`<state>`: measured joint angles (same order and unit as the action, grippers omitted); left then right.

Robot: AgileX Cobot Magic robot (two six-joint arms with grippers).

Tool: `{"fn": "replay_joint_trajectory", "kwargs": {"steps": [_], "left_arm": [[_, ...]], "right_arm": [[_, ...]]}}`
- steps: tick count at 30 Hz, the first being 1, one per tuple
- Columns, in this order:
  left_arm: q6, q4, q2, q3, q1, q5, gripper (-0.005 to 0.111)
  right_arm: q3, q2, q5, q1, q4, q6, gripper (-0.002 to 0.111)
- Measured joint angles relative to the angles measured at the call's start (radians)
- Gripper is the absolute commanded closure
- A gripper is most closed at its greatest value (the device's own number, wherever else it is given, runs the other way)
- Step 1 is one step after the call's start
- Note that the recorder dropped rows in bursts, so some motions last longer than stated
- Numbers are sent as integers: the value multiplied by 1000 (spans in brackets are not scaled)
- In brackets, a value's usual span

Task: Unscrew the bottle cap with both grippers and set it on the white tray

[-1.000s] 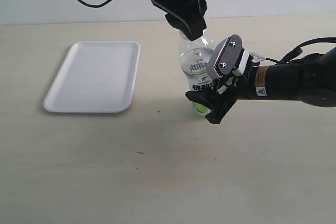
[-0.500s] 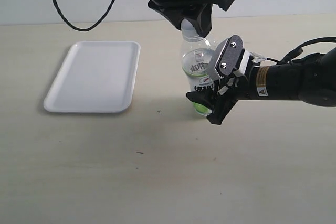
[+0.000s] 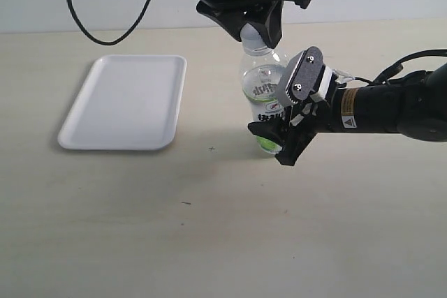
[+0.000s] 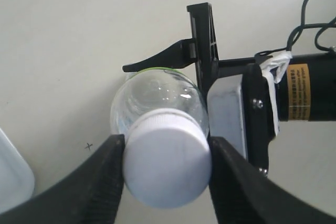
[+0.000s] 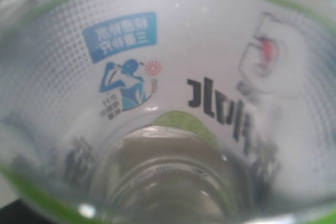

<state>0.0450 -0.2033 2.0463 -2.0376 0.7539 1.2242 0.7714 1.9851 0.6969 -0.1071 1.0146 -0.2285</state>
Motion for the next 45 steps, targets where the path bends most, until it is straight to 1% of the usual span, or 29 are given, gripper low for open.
{"fn": "replay_joint_trajectory", "kwargs": {"steps": [13, 18, 20, 24, 30, 33, 38, 42, 45], "left_arm": [[-38, 2, 0, -3, -2, 2, 107], [-45, 6, 4, -48, -2, 16, 107], [-45, -31, -2, -69, 1, 4, 107], [-45, -59, -8, -78, 12, 3, 107], [-76, -51, -13, -78, 10, 3, 107], [-103, -36, -37, -78, -10, 3, 107], [-175, 1, -121, -78, -86, 3, 107], [-194, 11, -154, -78, -148, 3, 107], [-213, 58, -155, -51, -169, 3, 107]], "right_arm": [[0, 0, 0, 0, 0, -2, 108], [0, 0, -4, 0, -3, -12, 108], [0, 0, -11, 0, -9, -13, 108], [0, 0, -13, 0, -13, -16, 108], [0, 0, -13, 0, -13, -16, 108], [0, 0, -13, 0, -13, -16, 108], [0, 0, -13, 0, -13, -20, 108], [0, 0, -13, 0, -13, -20, 108], [0, 0, -13, 0, -13, -25, 108]]}}
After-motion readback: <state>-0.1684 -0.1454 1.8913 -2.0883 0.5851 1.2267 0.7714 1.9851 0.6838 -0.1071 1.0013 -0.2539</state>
